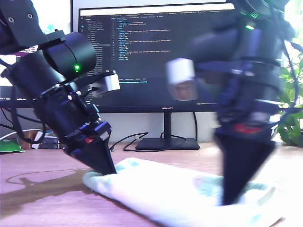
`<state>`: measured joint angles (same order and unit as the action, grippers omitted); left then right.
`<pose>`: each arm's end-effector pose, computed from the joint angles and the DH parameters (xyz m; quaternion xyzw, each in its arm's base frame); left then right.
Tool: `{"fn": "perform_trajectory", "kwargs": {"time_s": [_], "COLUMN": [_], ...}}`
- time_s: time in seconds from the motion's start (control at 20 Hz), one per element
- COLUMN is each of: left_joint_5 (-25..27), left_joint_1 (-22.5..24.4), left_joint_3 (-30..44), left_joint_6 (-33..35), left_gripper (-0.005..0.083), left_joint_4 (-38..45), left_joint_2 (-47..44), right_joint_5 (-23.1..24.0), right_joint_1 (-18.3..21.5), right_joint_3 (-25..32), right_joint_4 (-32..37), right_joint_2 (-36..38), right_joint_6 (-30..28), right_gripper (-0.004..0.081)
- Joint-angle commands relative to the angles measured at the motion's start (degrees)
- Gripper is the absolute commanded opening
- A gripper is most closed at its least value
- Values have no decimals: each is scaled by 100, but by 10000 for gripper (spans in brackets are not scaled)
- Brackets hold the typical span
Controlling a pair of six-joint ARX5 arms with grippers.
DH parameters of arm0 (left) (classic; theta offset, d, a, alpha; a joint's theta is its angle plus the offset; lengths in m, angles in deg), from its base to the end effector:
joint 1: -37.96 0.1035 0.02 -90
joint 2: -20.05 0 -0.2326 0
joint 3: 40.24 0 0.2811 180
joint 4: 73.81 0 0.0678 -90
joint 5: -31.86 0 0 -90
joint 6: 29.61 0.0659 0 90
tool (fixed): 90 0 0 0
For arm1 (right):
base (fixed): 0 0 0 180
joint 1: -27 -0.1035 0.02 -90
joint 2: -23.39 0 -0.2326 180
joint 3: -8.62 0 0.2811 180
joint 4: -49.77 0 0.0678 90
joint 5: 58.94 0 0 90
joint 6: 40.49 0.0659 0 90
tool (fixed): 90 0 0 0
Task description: Fold the tea towel to a neat square and place it to the right
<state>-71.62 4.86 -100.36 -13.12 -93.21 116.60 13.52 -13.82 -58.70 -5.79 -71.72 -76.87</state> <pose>0.2821 -0.2022 0.0585 0.1953 0.4064 -0.4119 0.7918 0.2175 0.2141 0.0744 -0.3310 0.5050 0.5493 0.5777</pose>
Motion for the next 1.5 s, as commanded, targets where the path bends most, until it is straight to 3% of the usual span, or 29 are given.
{"fn": "perform_trajectory", "kwargs": {"time_s": [0.0, 0.25, 0.65, 1.1, 1.45], "left_joint_5": [39, 28, -20, -151, -282], "left_joint_1": [33, 35, 35, 35, 35], "left_joint_3": [153, -63, -852, -1043, -1043], "left_joint_6": [81, 223, 953, 1250, 1250], "left_gripper": [-21, -21, -21, -21, -21], "left_joint_4": [17, 275, 50, -17, 393], "left_joint_2": [369, 855, 1526, 1534, 1534], "right_joint_5": [-24, -9, 160, 94, -146], "right_joint_1": [-136, -306, -304, -457, -946], "right_joint_3": [90, 90, 90, 90, 90], "right_joint_4": [271, 590, 190, 518, 1270], "right_joint_2": [-109, -109, -109, -621, -772], "right_joint_6": [249, 713, 776, 485, 800], "right_gripper": [-10, -10, -11, -11, -10]}}
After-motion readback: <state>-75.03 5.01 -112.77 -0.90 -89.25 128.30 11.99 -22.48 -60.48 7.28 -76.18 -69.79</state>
